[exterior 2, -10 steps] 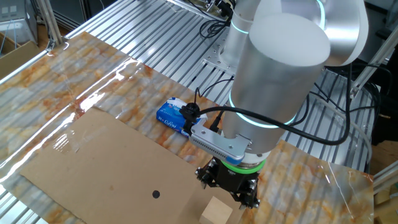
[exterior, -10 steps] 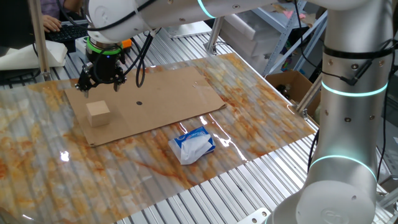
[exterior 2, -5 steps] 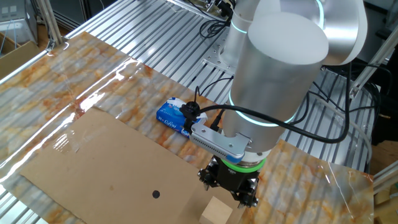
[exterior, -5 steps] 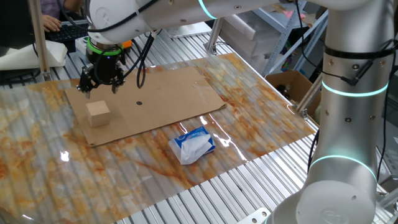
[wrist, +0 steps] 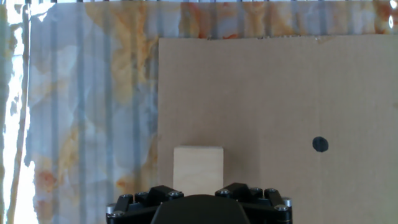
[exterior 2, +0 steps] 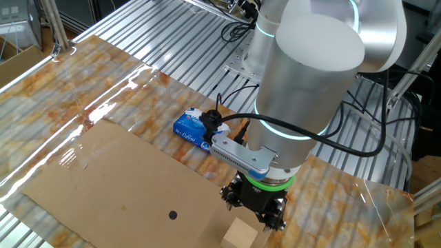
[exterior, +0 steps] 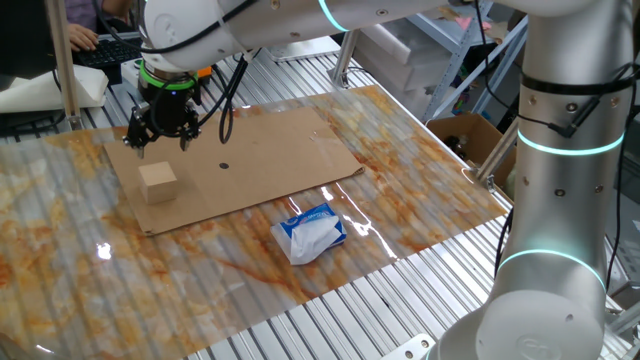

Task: Grab the block and place it at the designated location

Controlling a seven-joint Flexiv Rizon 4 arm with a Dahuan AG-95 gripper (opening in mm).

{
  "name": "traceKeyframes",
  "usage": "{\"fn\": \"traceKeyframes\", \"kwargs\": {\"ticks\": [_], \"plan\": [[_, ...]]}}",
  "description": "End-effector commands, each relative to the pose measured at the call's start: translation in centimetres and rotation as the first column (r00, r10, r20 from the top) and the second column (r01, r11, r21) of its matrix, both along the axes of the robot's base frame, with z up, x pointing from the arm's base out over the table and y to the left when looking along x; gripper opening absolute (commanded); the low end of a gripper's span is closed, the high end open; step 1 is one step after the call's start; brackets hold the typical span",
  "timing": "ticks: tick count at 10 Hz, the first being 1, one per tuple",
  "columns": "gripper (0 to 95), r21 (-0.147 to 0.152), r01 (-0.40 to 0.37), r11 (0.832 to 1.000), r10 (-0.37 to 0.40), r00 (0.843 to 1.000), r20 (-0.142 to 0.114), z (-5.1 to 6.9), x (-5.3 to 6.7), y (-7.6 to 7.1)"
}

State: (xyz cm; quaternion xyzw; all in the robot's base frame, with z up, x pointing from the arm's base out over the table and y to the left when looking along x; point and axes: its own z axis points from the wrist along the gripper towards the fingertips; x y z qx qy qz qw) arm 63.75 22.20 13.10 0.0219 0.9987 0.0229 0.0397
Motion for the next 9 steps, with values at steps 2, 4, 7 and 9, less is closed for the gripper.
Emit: {"fn": "traceKeyframes", "kwargs": {"ticks": [2, 4, 7, 9], "plan": [[76.0, -0.01, 0.008, 1.0, -0.008, 1.0, -0.004, 0.01, 0.06, -0.01], [76.0, -0.01, -0.01, 1.0, 0.01, 1.0, -0.01, 0.01, 0.06, -0.01], [95.0, -0.01, -0.026, 1.0, 0.025, 1.0, -0.014, 0.01, 0.06, -0.01], [95.0, -0.011, -0.028, 1.0, 0.028, 0.999, -0.015, 0.01, 0.06, -0.01]]}}
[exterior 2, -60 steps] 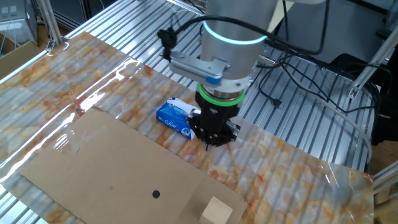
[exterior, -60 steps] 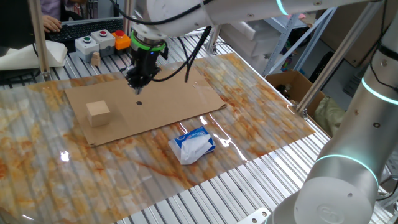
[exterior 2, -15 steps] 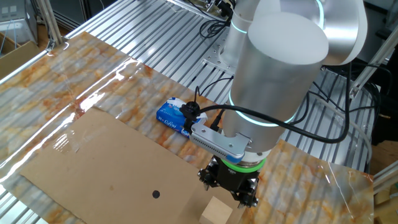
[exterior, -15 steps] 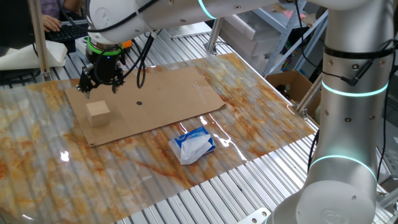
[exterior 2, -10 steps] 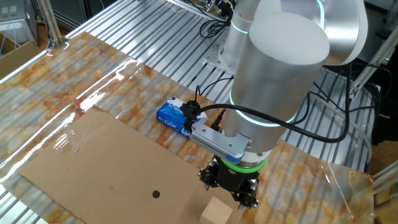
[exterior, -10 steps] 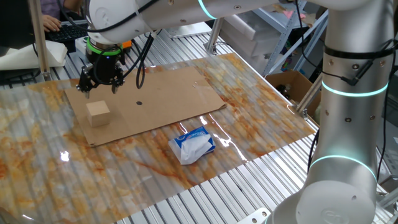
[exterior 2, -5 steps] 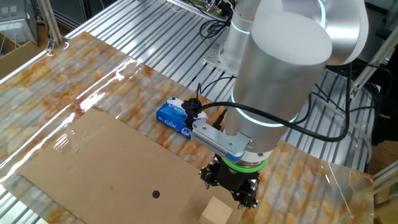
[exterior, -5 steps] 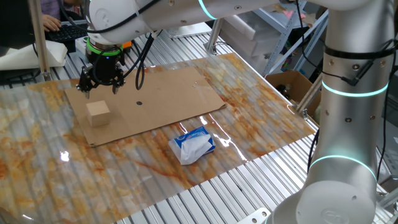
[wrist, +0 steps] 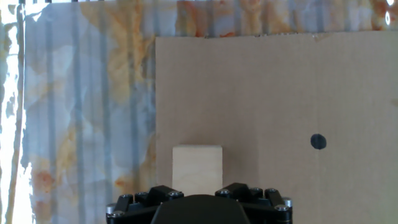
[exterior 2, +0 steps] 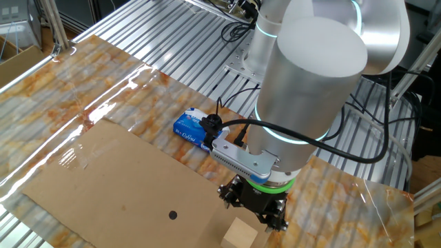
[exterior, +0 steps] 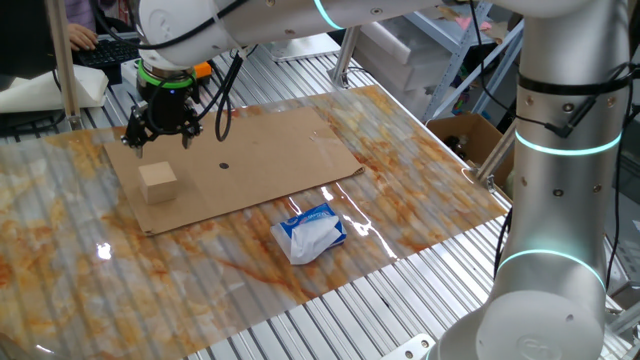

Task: Grab the block and place it at the designated location

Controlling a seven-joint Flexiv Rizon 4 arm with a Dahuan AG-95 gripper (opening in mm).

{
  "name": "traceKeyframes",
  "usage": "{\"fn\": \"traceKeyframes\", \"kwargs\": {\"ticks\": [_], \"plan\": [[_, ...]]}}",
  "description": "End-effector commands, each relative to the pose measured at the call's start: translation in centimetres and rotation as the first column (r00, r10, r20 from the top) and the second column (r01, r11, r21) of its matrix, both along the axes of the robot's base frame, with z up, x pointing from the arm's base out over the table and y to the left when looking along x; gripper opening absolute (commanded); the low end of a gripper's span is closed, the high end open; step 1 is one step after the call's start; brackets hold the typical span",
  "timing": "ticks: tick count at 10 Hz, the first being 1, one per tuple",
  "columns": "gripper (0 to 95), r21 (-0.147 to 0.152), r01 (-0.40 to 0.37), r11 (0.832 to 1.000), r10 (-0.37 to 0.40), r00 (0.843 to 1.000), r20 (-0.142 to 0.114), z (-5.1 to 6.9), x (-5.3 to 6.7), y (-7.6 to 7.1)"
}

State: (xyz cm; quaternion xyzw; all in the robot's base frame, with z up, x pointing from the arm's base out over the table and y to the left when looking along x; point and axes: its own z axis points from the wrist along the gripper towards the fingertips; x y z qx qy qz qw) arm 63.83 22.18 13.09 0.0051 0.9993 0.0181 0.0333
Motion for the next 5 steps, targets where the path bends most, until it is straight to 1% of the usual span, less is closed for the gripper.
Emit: {"fn": "traceKeyframes", "kwargs": {"ticks": [1, 5], "plan": [[95.0, 0.0, 0.011, 1.0, -0.011, 1.0, -0.004, 0.02, -0.02, 0.01], [95.0, -0.005, 0.015, 1.0, -0.015, 1.0, -0.008, 0.02, -0.02, 0.01]]}}
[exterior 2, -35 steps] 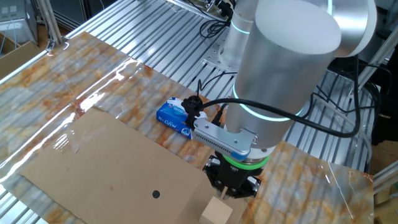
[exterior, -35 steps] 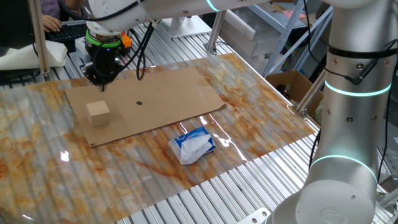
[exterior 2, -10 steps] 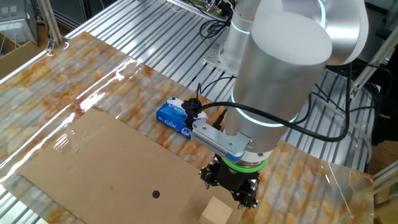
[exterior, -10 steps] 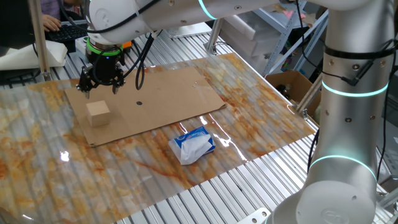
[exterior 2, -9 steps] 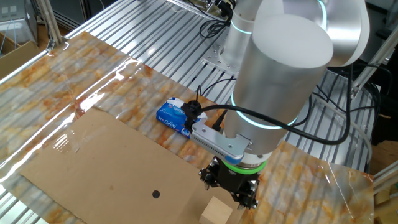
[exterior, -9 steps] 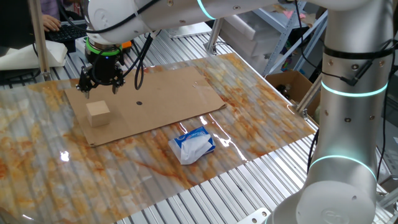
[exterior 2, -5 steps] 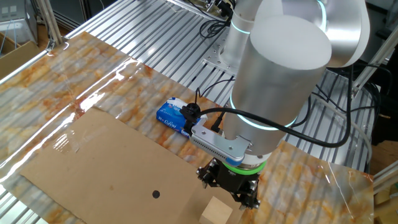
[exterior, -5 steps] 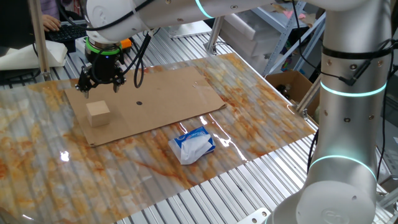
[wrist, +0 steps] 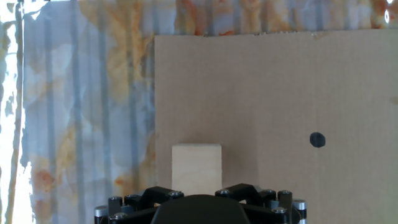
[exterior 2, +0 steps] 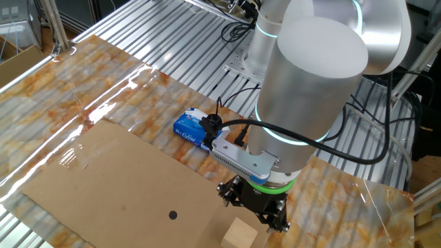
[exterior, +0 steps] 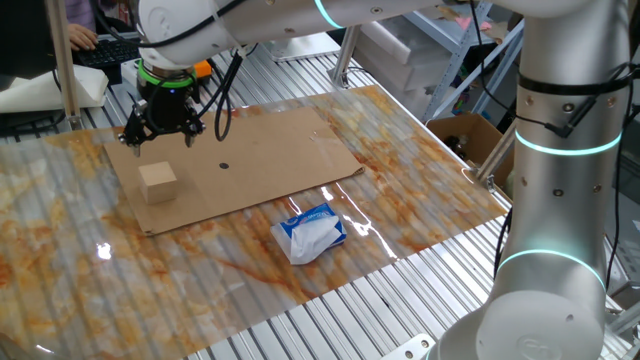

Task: Grab the block and place it at the designated location

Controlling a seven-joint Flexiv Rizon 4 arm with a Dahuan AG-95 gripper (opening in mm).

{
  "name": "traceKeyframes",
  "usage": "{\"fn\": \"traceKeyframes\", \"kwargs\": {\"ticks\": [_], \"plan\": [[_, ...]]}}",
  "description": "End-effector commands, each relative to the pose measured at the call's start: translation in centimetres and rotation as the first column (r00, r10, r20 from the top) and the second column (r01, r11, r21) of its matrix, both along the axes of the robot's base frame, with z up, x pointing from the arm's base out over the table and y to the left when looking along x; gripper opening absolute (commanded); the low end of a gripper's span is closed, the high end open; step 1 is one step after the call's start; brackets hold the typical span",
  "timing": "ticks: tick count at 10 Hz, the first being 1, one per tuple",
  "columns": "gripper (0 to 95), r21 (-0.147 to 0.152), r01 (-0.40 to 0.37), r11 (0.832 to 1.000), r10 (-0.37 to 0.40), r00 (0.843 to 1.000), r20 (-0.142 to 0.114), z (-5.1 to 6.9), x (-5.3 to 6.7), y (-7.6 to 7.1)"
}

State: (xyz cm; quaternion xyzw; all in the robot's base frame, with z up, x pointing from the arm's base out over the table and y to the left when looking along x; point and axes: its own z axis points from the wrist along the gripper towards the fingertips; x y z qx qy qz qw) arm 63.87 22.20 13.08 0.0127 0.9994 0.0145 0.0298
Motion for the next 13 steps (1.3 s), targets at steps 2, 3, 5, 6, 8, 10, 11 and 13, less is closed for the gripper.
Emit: {"fn": "traceKeyframes", "kwargs": {"ticks": [2, 3, 5, 6, 8, 10, 11, 13], "plan": [[95.0, 0.004, 0.0, 1.0, 0.0, 1.0, -0.018, -0.2, 0.0, 0.0], [95.0, 0.002, 0.009, 1.0, -0.009, 1.0, -0.018, -0.4, 0.0, 0.1], [95.0, 0.001, 0.008, 1.0, -0.008, 1.0, -0.019, -0.4, 0.0, 0.1], [95.0, 0.002, 0.009, 1.0, -0.009, 1.0, -0.02, -0.6, 0.1, 0.1], [95.0, 0.003, 0.023, 1.0, -0.023, 1.0, -0.021, -1.9, 0.3, 0.3], [95.0, 0.003, 0.028, 1.0, -0.028, 0.999, -0.023, -2.9, 0.3, 0.4], [95.0, 0.003, 0.03, 1.0, -0.03, 0.999, -0.022, -3.4, 0.4, 0.5], [95.0, 0.004, 0.032, 0.999, -0.032, 0.999, -0.021, -4.3, 0.4, 0.5]]}}
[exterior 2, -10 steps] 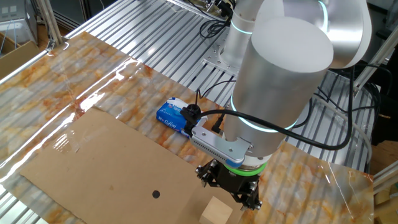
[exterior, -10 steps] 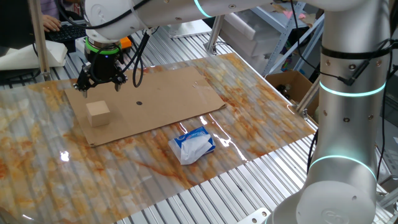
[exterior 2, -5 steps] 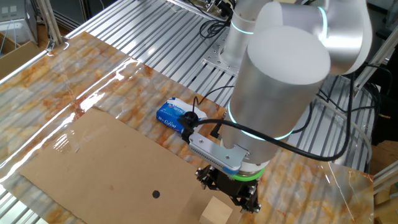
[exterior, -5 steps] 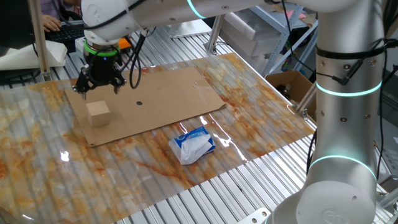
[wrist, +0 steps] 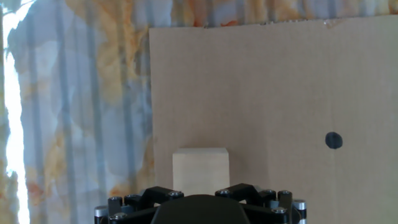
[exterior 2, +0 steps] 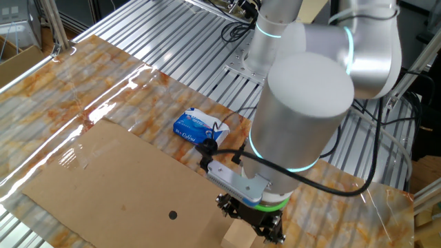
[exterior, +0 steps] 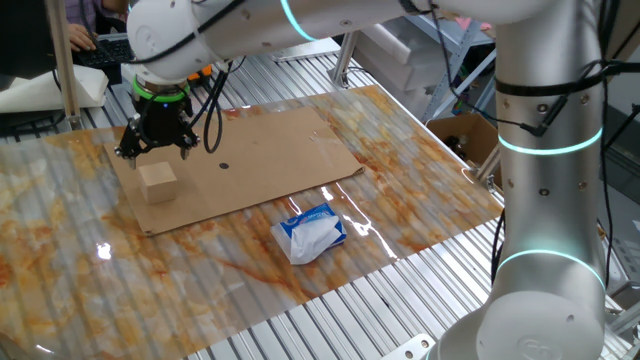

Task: Grab the block and place it at the designated location

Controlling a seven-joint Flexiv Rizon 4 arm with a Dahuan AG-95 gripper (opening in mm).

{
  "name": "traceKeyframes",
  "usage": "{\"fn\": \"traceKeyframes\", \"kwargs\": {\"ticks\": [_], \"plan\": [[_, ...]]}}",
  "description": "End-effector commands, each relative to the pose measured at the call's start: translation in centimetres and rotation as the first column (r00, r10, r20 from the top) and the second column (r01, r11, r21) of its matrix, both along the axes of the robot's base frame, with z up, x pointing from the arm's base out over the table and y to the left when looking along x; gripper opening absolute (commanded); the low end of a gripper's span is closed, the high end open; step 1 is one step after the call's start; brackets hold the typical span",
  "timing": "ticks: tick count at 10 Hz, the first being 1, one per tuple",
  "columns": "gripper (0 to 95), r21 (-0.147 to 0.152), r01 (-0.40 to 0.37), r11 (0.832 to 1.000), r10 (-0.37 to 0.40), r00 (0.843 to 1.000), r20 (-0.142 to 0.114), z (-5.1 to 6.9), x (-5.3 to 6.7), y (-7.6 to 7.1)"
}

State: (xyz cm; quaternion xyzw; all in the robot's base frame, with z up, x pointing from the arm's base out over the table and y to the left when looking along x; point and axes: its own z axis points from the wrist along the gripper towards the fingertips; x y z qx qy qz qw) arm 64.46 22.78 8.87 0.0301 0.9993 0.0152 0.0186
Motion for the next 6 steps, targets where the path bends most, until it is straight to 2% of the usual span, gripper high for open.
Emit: {"fn": "traceKeyframes", "kwargs": {"ticks": [1, 3, 6], "plan": [[95.0, 0.002, -0.003, 1.0, 0.003, 1.0, 0.002, -0.3, -0.1, -0.1], [95.0, 0.003, 0.0, 1.0, 0.0, 1.0, 0.005, -1.3, -0.1, -0.1], [95.0, 0.003, -0.004, 1.0, 0.004, 1.0, 0.001, -1.4, -0.1, -0.1]]}}
